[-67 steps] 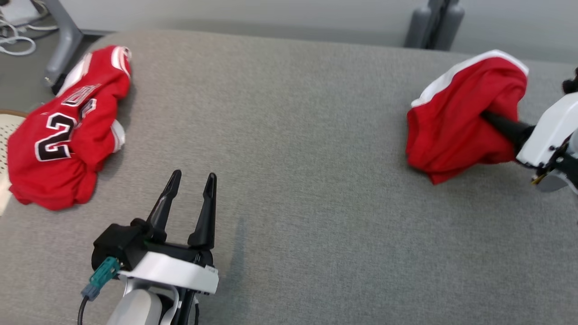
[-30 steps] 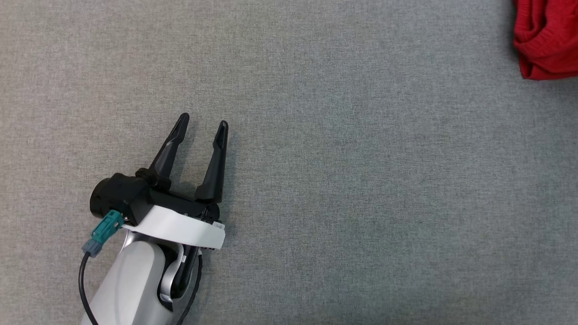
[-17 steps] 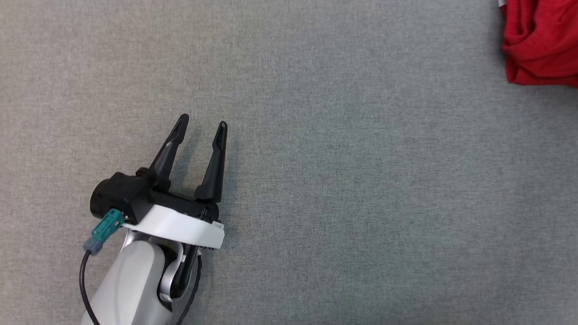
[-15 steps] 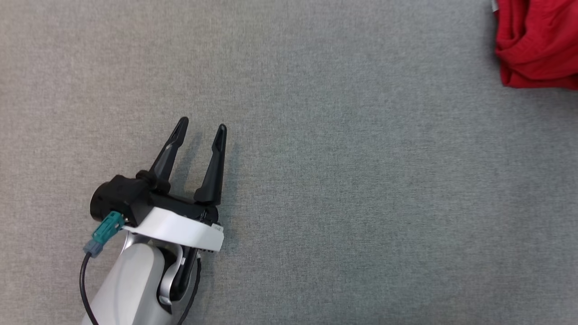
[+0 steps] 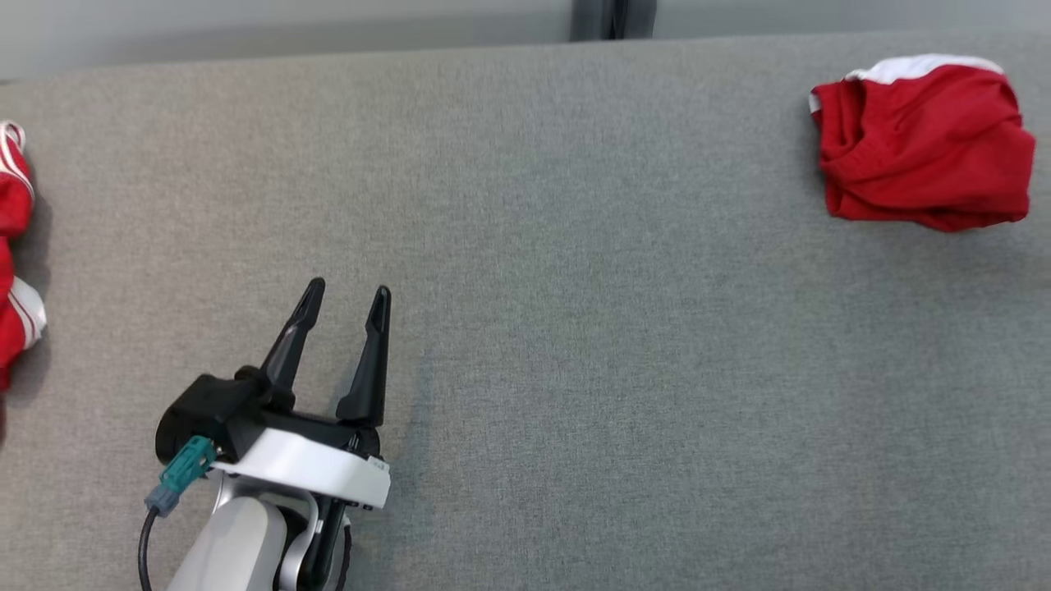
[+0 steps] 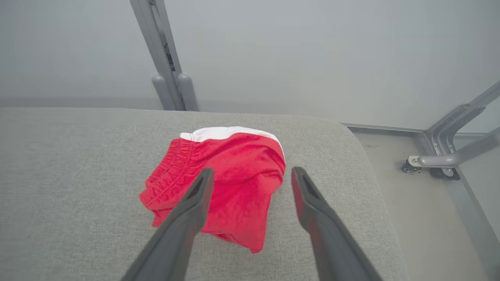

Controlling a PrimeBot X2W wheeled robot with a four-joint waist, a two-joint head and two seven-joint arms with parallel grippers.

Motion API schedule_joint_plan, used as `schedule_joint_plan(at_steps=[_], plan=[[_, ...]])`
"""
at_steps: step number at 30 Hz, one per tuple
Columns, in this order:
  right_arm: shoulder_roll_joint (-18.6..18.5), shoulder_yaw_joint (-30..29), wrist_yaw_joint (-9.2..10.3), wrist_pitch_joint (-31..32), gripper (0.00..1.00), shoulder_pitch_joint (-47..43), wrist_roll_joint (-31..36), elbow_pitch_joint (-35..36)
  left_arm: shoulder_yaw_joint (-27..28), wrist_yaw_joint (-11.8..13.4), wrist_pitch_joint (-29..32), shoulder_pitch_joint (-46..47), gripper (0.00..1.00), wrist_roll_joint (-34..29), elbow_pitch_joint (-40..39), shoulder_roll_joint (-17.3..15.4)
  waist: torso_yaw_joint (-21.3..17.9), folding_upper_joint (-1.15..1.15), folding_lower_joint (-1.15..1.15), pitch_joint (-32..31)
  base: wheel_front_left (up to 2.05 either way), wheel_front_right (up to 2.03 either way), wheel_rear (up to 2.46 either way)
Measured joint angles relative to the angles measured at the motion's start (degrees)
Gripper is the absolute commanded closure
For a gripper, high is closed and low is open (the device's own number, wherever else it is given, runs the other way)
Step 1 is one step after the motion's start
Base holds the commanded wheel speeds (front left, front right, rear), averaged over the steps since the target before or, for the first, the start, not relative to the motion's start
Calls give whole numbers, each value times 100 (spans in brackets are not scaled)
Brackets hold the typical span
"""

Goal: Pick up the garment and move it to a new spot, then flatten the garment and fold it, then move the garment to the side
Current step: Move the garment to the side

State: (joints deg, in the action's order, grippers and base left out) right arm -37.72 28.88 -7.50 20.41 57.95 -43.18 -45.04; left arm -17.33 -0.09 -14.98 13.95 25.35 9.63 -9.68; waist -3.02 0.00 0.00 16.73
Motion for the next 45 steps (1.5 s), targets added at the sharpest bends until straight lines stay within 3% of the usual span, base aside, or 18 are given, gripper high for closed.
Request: schedule_joint_plan(at_steps=[10, 13, 14, 20, 29, 37, 45], plan=[[92, -556, 0, -1402, 0, -1437, -413, 1541, 250, 142, -11, -560, 0, 103, -233, -85, 167, 0, 0, -814, 0, 0, 0], [495, -1161, 0, -2107, 0, -2468, -158, 2219, 323, 236, -9, -911, 0, 145, -423, -177, 356, 0, 0, -1149, 0, 0, 0], [756, -1459, 1, -2360, 0, -3011, 211, 2519, 327, 266, 32, -1045, 0, 149, -514, -221, 457, 0, 0, -1288, 0, 0, 0], [1601, -2019, 1, -2694, 0, -4091, 773, 3097, 328, 350, 136, -1267, 0, 149, -756, -304, 651, 0, 0, -1481, 0, 0, 0], [2475, -2493, 1, -2886, 0, -5081, 1361, 3418, 396, 450, 157, -1528, 0, 235, -900, -358, 846, 0, 0, -1641, 0, 0, 0], [2700, -2528, 1, -3010, 0, -5480, 1904, 3442, 482, 504, 97, -1727, 0, 252, -998, -356, 864, 0, 0, -1664, 0, 0, 0], [2684, -2242, 1, -3059, 0, -5486, 1944, 3304, 425, 519, 59, -1727, 0, 248, -996, -240, 924, 0, 0, -1646, 0, 0, 0]])
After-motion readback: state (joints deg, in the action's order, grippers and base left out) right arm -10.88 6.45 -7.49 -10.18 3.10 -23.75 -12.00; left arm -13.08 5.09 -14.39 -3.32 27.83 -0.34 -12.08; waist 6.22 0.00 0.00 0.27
